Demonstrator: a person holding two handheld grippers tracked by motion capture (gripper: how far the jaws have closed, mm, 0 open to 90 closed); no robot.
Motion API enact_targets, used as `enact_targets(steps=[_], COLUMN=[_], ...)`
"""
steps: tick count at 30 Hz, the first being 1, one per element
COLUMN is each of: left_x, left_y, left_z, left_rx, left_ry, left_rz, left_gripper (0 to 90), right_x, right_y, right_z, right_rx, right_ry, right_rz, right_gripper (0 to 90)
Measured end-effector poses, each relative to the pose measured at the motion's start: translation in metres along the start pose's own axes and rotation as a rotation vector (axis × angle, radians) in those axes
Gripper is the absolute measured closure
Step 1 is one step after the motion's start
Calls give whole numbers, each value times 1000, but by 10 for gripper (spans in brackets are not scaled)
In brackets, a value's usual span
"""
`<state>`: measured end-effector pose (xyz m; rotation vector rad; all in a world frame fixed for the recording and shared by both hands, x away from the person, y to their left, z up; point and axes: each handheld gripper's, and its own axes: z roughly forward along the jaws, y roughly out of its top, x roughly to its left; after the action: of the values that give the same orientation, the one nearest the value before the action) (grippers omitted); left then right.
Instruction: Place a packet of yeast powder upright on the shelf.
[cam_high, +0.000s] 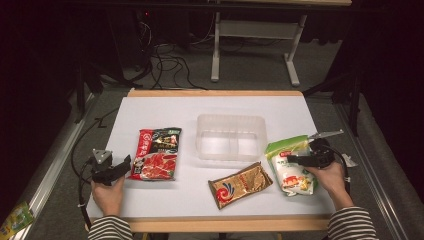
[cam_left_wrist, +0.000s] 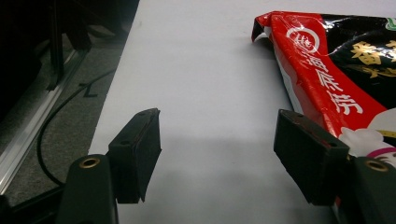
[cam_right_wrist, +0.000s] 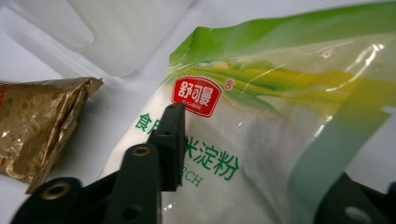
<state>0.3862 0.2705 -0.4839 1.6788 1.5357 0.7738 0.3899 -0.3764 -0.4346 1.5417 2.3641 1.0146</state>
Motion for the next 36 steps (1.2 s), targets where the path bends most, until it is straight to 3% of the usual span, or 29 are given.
enact_targets(steps=[7,10,16,25,36], left_x=[0,0,0,1,3], left_y=[0,0,0,0,0], left_z=[0,0,0,0,-1], left_rx=[-4,0,2,-9,-14], left_ry=[1,0,-3,-9,-14], left_rz=[-4,0,1,-20,-27], left_gripper=[323,323,323,323,323], right_x=[0,2,1,15,32], right_y=[-1,0,-2,-3,1], right_z=[-8,-11,-22,-41,-60], right_rx=[0,0,-34,-72,-102], right_ry=[55,59,131,130,84], right_rz=[-4,-13,6,-38,-102], right_gripper=[841,872,900,900,900])
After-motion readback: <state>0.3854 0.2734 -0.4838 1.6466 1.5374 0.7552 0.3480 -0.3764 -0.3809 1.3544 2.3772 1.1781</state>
